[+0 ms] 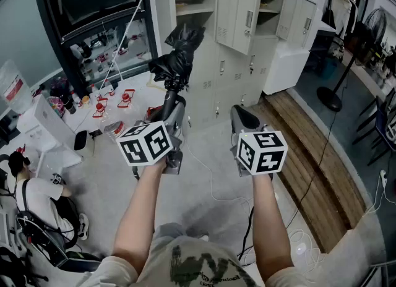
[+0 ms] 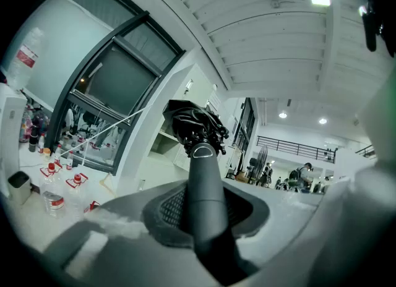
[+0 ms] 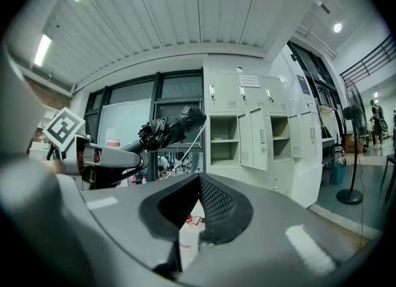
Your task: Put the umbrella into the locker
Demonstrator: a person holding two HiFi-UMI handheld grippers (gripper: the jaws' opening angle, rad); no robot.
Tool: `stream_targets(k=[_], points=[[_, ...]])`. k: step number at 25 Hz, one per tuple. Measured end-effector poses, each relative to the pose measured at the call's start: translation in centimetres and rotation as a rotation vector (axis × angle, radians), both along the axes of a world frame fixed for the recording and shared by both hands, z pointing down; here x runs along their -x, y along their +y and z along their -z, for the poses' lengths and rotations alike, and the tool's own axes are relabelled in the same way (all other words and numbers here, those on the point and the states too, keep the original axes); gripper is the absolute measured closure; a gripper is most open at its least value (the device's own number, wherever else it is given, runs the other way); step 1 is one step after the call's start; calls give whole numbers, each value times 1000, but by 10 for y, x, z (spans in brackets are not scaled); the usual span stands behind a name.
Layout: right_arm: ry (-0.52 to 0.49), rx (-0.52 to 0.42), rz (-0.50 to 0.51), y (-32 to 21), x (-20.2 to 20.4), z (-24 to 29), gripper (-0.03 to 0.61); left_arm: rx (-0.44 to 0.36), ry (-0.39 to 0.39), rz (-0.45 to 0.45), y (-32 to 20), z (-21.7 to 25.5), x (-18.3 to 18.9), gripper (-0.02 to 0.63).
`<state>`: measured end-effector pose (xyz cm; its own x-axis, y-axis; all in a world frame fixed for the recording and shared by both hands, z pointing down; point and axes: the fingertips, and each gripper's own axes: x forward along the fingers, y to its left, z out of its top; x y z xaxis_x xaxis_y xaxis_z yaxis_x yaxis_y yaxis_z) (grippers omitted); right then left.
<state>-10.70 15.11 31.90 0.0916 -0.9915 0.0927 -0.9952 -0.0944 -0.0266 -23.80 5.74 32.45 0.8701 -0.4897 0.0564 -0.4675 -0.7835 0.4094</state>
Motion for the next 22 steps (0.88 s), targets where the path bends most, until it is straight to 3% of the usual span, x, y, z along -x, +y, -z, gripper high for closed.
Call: stream_targets(k=[12,22], points=[[11,3,-4,-11,-10,-3,580,7,-4,3,-14,-2,-12,506],[36,13,20,-72,-33,-7,580,3,26,-20,-69,-3,-49,506]])
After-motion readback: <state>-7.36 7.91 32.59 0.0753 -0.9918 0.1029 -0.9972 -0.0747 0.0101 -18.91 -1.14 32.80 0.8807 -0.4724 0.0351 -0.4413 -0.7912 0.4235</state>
